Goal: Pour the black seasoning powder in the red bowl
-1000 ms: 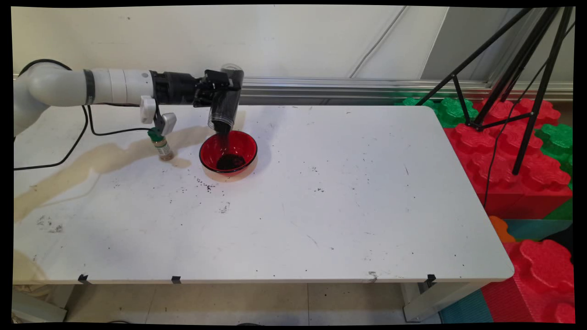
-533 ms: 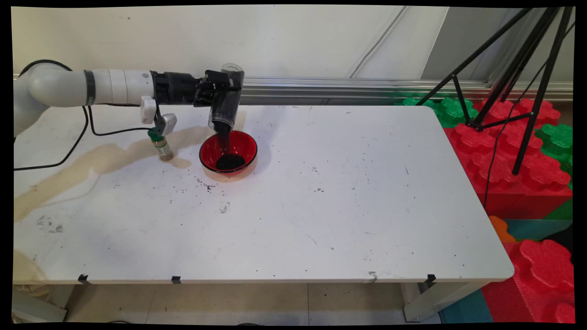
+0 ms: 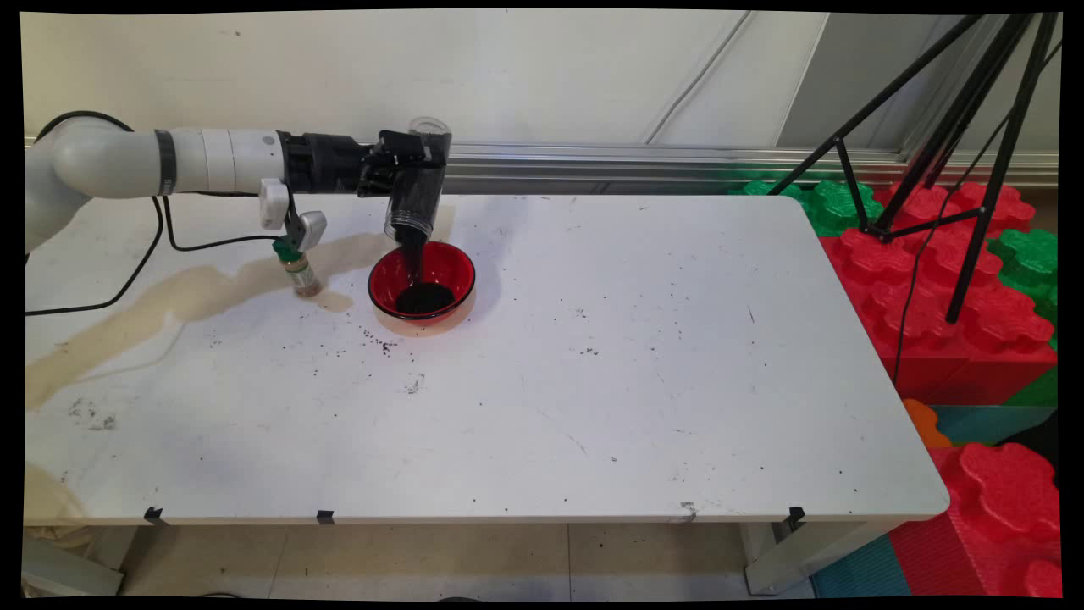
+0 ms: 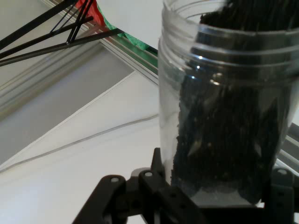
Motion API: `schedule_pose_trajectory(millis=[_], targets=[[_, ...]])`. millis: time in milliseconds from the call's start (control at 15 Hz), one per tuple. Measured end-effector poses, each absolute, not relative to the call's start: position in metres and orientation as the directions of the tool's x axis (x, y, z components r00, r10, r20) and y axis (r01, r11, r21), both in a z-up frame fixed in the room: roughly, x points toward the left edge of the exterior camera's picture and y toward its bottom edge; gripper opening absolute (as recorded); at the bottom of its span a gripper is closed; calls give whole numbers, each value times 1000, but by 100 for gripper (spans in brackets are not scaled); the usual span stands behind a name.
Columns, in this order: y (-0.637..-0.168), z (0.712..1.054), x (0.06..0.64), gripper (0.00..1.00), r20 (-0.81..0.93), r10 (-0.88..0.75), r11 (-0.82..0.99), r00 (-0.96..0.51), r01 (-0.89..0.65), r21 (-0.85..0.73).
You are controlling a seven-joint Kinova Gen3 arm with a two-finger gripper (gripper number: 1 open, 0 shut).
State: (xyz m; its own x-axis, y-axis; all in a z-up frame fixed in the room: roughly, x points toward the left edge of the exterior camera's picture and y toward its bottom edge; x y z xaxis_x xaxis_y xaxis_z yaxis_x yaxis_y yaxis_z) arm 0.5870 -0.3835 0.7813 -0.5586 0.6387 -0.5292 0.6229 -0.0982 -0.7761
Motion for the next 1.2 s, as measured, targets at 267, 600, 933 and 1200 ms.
schedule_pose_trajectory(millis=[267, 600, 933, 1200], targets=[[-383, 781, 587, 0, -530, 639, -99, -557, 624, -775], [-383, 781, 587, 0, -519, 641, -90, -565, 616, -782], [-383, 781, 588, 0, -489, 644, -62, -588, 597, -800], [-382, 781, 589, 0, -434, 646, -13, -628, 560, -829]])
